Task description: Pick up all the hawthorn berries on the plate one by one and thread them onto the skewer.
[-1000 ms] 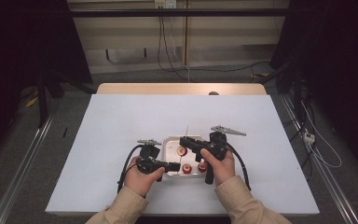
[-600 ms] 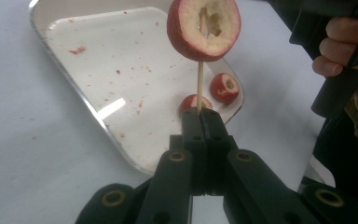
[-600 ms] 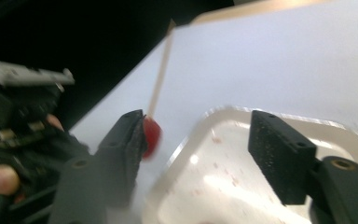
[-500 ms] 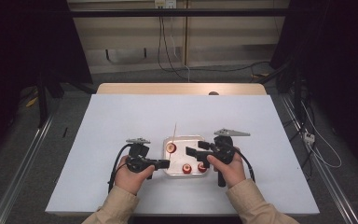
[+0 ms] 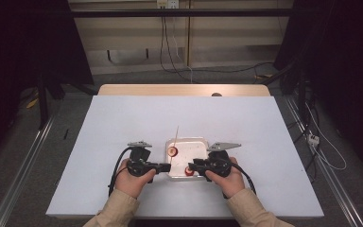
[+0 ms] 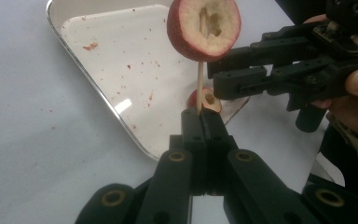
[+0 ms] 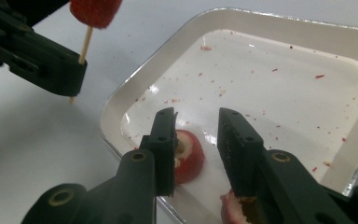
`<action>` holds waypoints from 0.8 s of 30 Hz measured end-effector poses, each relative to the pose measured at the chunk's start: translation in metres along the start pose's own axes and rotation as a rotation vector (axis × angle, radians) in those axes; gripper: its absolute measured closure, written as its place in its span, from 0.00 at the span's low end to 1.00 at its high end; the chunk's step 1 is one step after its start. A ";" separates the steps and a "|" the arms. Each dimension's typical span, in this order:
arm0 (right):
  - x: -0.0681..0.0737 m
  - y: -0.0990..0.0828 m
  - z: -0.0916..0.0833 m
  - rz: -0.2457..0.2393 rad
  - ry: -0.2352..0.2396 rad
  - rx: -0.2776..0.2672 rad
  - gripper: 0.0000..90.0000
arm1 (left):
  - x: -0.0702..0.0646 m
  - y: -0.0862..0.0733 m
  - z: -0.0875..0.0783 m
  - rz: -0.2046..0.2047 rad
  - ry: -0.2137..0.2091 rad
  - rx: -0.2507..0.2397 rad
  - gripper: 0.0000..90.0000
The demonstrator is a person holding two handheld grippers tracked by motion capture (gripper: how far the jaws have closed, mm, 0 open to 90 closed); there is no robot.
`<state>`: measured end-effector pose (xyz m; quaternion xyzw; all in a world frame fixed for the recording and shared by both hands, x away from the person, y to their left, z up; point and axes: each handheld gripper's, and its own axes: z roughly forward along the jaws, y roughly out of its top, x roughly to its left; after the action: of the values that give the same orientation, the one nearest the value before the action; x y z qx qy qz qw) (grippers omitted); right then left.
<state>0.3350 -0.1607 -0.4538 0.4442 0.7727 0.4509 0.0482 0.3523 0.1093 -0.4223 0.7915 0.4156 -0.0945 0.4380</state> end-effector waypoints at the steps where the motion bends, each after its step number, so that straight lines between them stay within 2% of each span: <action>1: 0.000 -0.001 0.001 -0.001 0.001 0.013 0.81 | 0.000 0.000 0.000 0.000 -0.002 0.001 1.00; 9: 0.000 -0.003 0.009 0.049 0.023 0.022 0.76 | 0.001 0.000 -0.001 0.003 0.003 0.002 1.00; 10: 0.000 -0.003 0.010 0.047 0.026 0.020 0.77 | 0.001 0.000 -0.002 0.003 0.002 0.001 1.00; 12: 0.002 -0.002 0.012 0.046 0.049 0.018 0.88 | 0.001 0.000 -0.002 -0.005 0.003 0.003 1.00; 15: 0.005 0.000 0.015 0.049 0.032 0.013 0.88 | 0.002 -0.001 -0.002 -0.009 -0.002 0.000 1.00; 22: -0.008 0.012 0.023 0.036 -0.044 -0.045 0.89 | 0.002 -0.001 -0.003 -0.012 0.006 -0.001 1.00; 24: -0.011 0.014 0.024 0.070 -0.029 -0.059 0.82 | 0.003 -0.001 -0.003 -0.010 -0.002 -0.003 1.00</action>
<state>0.3614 -0.1504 -0.4612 0.4758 0.7423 0.4684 0.0565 0.3530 0.1133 -0.4229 0.7886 0.4194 -0.0966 0.4391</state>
